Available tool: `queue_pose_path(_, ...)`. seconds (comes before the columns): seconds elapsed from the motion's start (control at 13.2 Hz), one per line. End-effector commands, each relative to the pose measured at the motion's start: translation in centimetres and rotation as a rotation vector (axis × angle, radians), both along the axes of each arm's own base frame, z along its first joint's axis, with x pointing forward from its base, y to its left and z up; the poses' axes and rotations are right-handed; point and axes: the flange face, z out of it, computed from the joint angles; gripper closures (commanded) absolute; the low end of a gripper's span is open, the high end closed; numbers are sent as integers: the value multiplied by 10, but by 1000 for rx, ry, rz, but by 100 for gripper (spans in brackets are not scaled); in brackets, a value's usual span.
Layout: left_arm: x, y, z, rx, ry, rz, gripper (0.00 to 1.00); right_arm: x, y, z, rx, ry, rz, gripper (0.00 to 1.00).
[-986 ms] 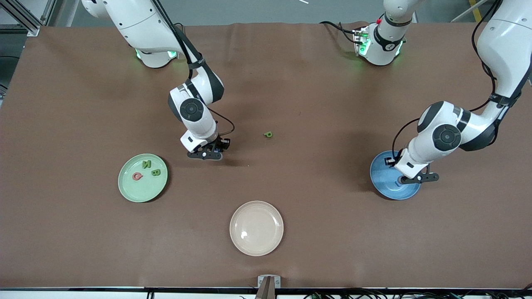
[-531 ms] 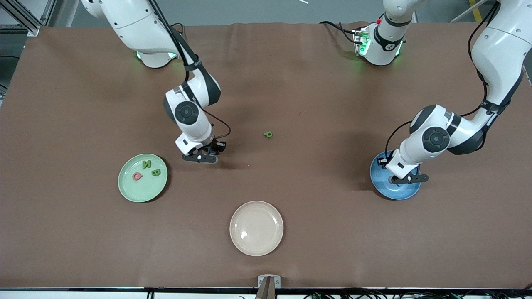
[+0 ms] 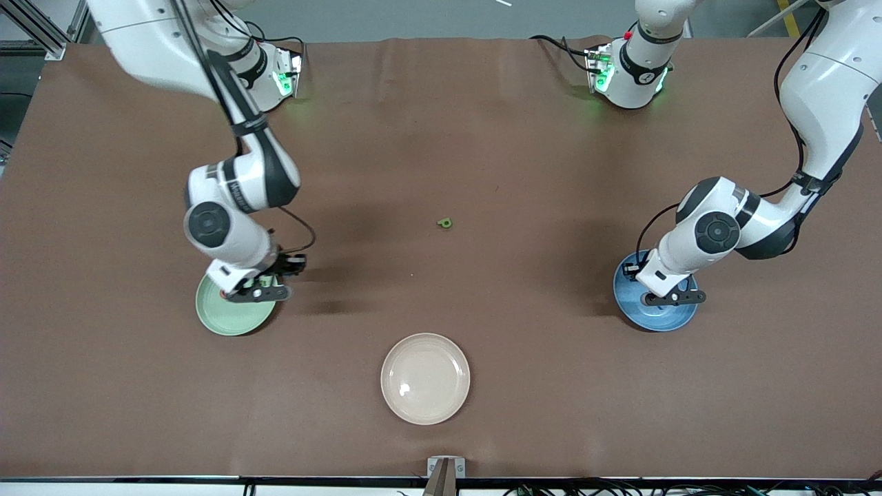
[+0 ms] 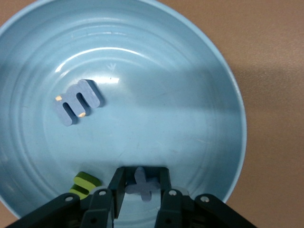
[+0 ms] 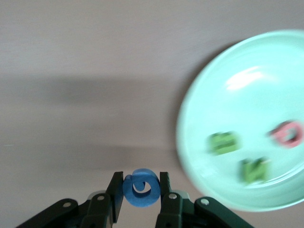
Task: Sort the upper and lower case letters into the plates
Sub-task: 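Place the blue G on the green plate with the right gripper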
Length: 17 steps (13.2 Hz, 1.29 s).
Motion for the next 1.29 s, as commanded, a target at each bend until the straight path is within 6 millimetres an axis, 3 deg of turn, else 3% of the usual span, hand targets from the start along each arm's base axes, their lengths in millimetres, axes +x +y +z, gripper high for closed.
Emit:
queue_pose_path(0.0, 4, 5, 4, 8, -28, 8, 60, 15, -48, 7, 19, -14, 78, 100)
queue_pose_path(0.08, 6, 8, 8, 12, -34, 8, 33, 19, -61, 4, 22, -19, 101, 100)
queue_pose_path(0.15, 8, 9, 13, 20, -44, 6, 12, 21, -70, -4, 24, -19, 117, 100)
queue_pose_path(0.3, 11, 9, 24, 33, -62, 5, 11, 25, -90, -22, 26, -30, 125, 100)
queue_pose_path(0.38, 15, 7, 37, 45, -82, 2, 4, 25, -92, -31, 28, -31, 125, 100)
queue_pose_path(0.61, 12, -24, 66, 52, -69, -10, 0, 31, -92, -46, 31, -53, 120, 99)
queue_pose_path(0.76, 5, -56, 84, 54, -52, 26, 0, 39, -92, -51, 31, -59, 118, 99)
queue_pose_path(0.91, -6, -102, 97, 31, -65, 78, 0, 44, -91, -56, 30, -59, 121, 98)
queue_pose_path(1.06, -25, -174, 104, 13, -82, 94, 0, 47, -91, -59, 30, -60, 121, 97)
queue_pose_path(1.14, -35, -205, 104, 0, -79, 106, 0, 47, -92, -58, 30, -60, 118, 87)
queue_pose_path(1.21, -47, -235, 103, -12, -77, 116, 0, 47, -92, -59, 30, -57, 118, 37)
